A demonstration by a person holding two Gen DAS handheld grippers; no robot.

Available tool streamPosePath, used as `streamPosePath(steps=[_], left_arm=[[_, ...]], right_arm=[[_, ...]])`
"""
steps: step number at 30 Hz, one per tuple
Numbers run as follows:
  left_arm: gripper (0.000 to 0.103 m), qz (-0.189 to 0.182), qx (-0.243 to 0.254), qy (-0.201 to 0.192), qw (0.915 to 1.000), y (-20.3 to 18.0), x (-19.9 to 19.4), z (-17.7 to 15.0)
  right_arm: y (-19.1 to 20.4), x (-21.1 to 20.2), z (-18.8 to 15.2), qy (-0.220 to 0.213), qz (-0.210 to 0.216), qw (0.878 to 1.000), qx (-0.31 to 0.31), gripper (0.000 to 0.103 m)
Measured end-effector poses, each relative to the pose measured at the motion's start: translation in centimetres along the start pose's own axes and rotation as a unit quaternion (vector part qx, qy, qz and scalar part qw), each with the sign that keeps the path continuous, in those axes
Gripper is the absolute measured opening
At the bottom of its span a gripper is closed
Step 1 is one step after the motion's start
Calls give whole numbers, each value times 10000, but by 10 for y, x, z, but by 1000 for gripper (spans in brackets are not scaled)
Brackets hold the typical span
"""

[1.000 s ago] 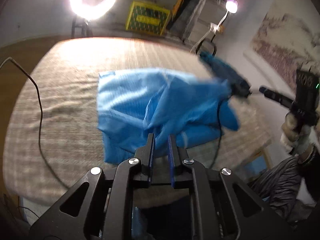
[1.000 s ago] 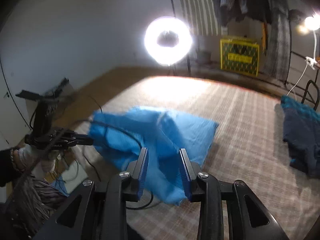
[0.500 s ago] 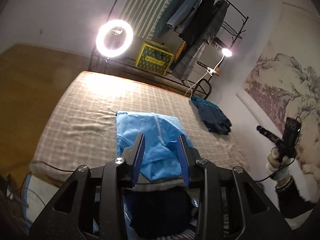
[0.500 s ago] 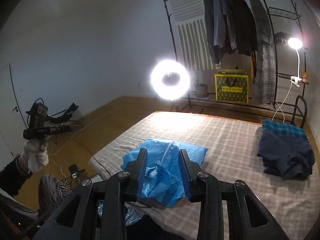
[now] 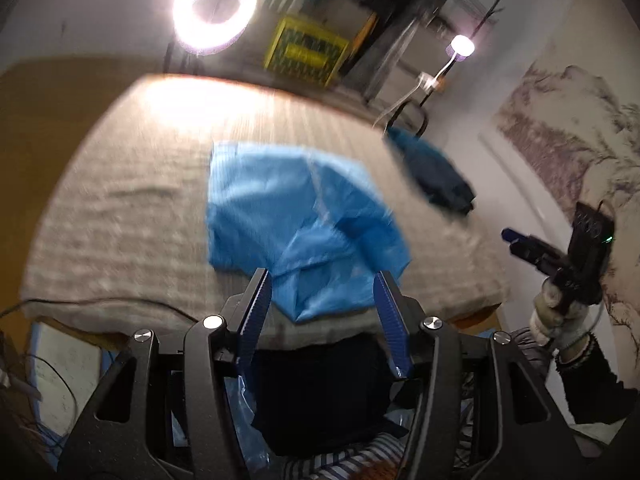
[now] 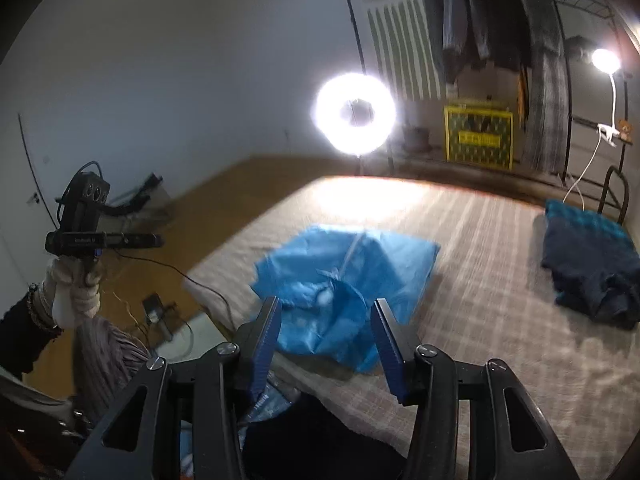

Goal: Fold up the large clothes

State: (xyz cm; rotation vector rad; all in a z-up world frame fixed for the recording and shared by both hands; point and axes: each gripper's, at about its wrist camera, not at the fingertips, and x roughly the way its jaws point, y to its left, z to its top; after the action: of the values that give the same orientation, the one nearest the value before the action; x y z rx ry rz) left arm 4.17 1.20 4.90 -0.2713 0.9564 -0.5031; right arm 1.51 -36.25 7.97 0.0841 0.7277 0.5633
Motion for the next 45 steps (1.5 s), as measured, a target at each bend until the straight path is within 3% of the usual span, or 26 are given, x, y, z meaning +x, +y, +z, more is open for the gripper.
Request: streamPosePath(steps=[5,9,12,15,20,24,28,30,35,45], left_arm=[[54,130,-58,486,9987,12,75,-20],[54,698,364,622,9950,9,118,-28],[54,1091,356,548,9919,11,136,-34],[54,1488,188,185,9885,13,142,-40],[52,1668,14,18,9860,15,155,-53],[33,1392,-384,23,9895,26,157,-61],[12,1429,-225,7,9895,30,158,-59],[7,1342,-248,-6,9907,34,157,-61],[4,1100,-351,-82,9933,44,145,-66],[3,1017,-347,-175,9941,45,139,-64]], right_arm=[[5,67,-4,540,314,9978,-199,40],[12,119,-6,994,623,9928,-259,40],[11,156,-5,1210,728,9899,-90,40],[5,186,-3,1438,842,9859,142,45],[1,218,-4,1714,1007,9796,299,47],[-7,237,-6,1831,1119,9751,564,46],[-11,241,0,1770,1204,9741,735,38],[-11,239,5,1699,1255,9745,758,31],[-12,237,11,1579,1356,9748,804,5],[-11,237,31,1268,1503,9755,988,0]])
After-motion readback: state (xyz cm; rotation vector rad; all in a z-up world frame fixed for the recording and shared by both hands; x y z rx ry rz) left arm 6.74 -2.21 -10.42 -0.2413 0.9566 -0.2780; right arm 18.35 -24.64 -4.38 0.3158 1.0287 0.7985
